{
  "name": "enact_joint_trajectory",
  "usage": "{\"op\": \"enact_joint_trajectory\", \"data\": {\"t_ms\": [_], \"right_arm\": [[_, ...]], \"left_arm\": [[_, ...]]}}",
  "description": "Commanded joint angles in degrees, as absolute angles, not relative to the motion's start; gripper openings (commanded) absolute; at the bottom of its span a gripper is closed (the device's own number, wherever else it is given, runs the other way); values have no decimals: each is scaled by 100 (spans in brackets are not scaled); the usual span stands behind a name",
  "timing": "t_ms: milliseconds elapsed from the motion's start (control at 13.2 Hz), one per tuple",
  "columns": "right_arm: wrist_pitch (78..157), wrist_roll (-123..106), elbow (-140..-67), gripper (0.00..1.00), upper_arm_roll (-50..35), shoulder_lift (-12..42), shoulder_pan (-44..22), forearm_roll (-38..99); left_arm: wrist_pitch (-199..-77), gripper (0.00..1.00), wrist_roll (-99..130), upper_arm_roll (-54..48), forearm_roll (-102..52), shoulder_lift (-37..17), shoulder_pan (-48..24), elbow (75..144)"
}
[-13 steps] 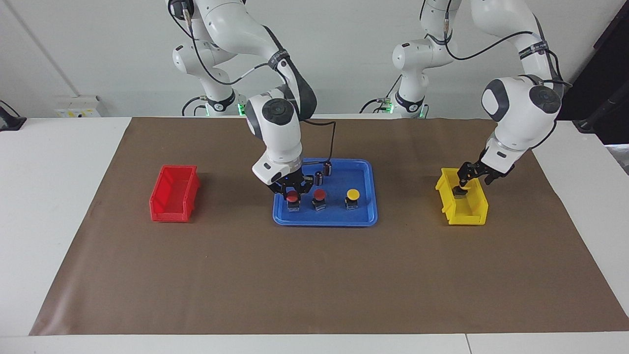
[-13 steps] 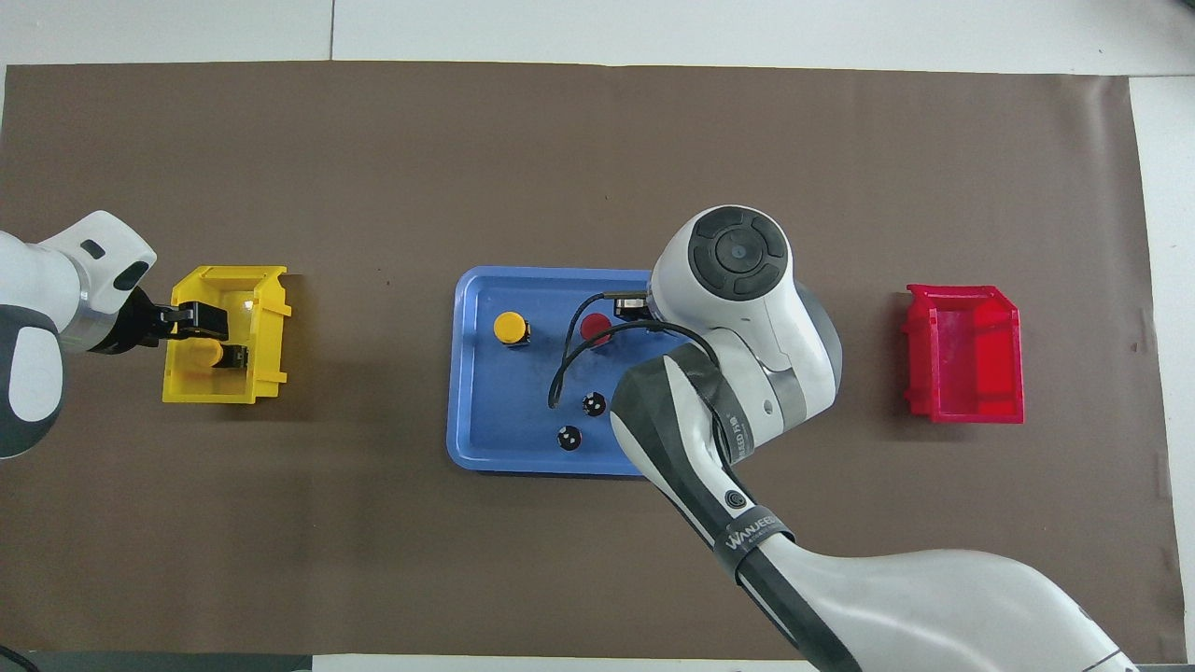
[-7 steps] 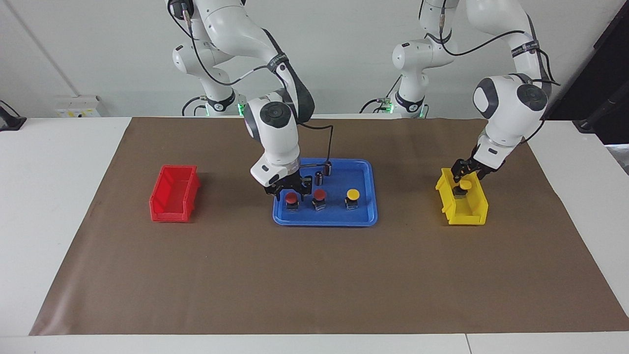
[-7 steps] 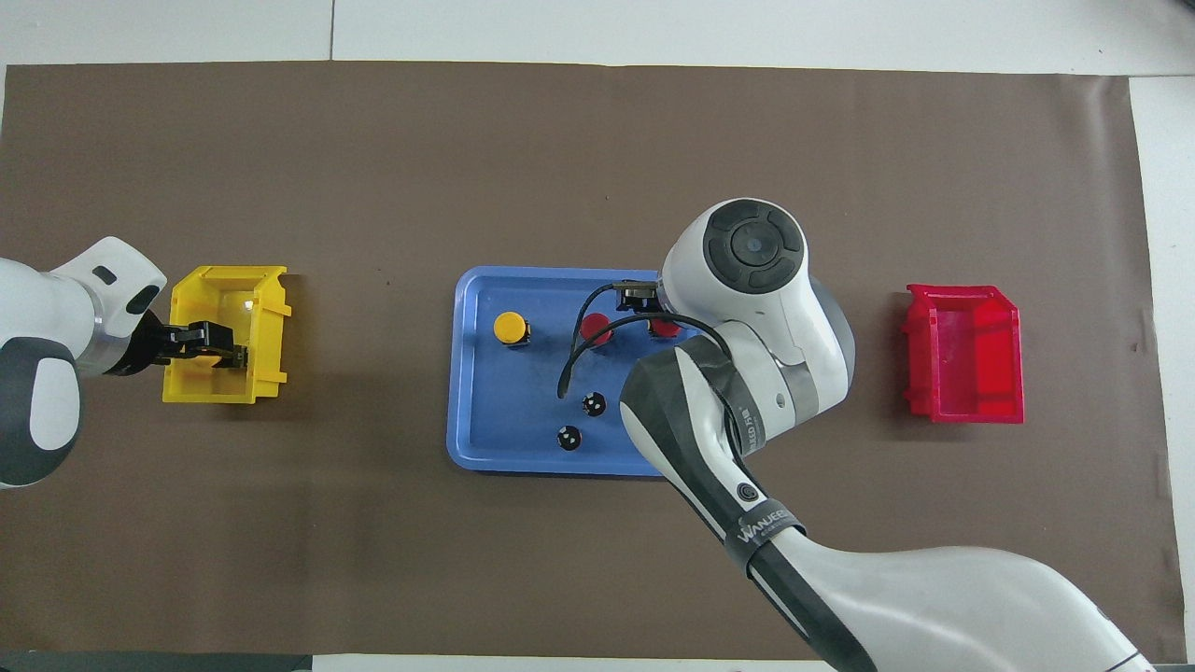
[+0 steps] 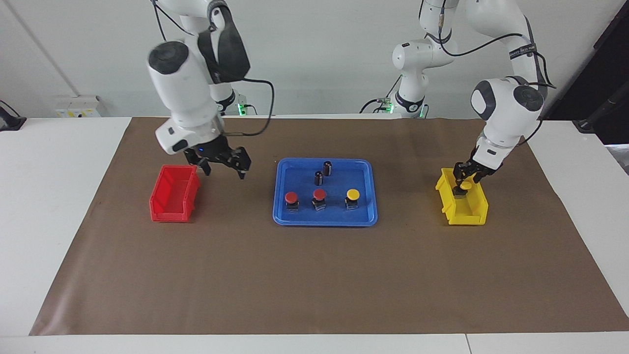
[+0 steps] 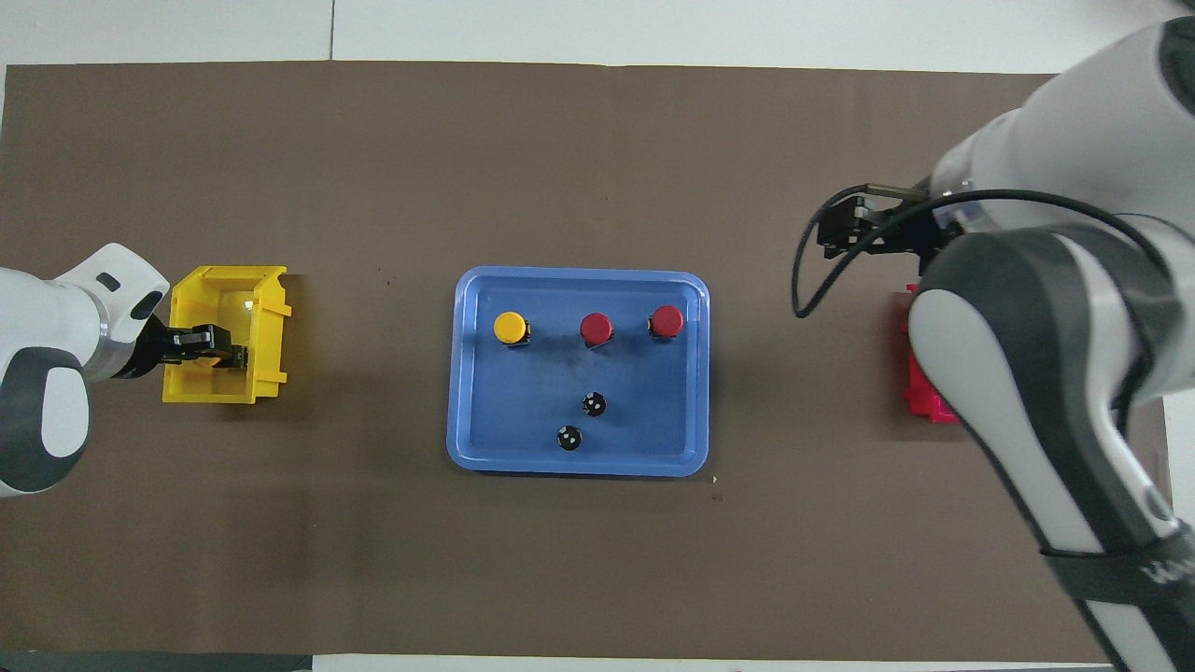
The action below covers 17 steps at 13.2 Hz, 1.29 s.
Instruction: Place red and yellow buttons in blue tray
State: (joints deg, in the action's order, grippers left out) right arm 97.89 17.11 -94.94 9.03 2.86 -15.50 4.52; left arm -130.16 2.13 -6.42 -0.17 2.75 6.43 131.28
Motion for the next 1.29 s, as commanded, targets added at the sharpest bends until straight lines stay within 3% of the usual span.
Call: {"op": "enact_joint_trajectory", "data": {"t_ms": [0, 76, 152, 227, 303, 531, 758, 834, 910, 1213], "right_arm": [[8898, 1144, -9125, 100, 826, 9, -916, 440], [8651, 864, -8940, 100, 835, 26, -757, 396], [8509, 635, -8886, 100, 826, 52, -582, 300], [8456, 346, -8860, 100, 757, 53, -276, 134], [8464, -23, -8903, 100, 765, 9, -29, 141], [8376, -229, -8947, 100, 826, -9, 53, 18], [8367, -246, -9157, 100, 826, -131, 44, 0], [8385, -255, -9149, 100, 826, -141, 35, -9], [8393, -255, -9132, 100, 826, -123, 35, -26], [8402, -255, -9141, 100, 809, -123, -18, -211]], "left_arm": [[-13289, 63, 237, -633, -123, 282, 659, 13298], [-13367, 63, 255, -633, -132, 264, 659, 13341], [-13386, 50, 290, -633, -132, 264, 659, 13368], [-13325, 9, 290, -633, -132, 272, 659, 13368], [-13316, 1, 264, -633, -132, 264, 659, 13359], [-12835, 1, 290, -633, -132, 255, 642, 12800], [-10870, 1, 613, -703, -176, 220, 545, 11159], [-10472, 1, 1216, -738, -219, 63, 171, 10623], [-10555, 1, 2144, -721, -246, -52, -372, 10504], [-12107, 1, 4145, -721, -237, -123, -2053, 11617]]}}
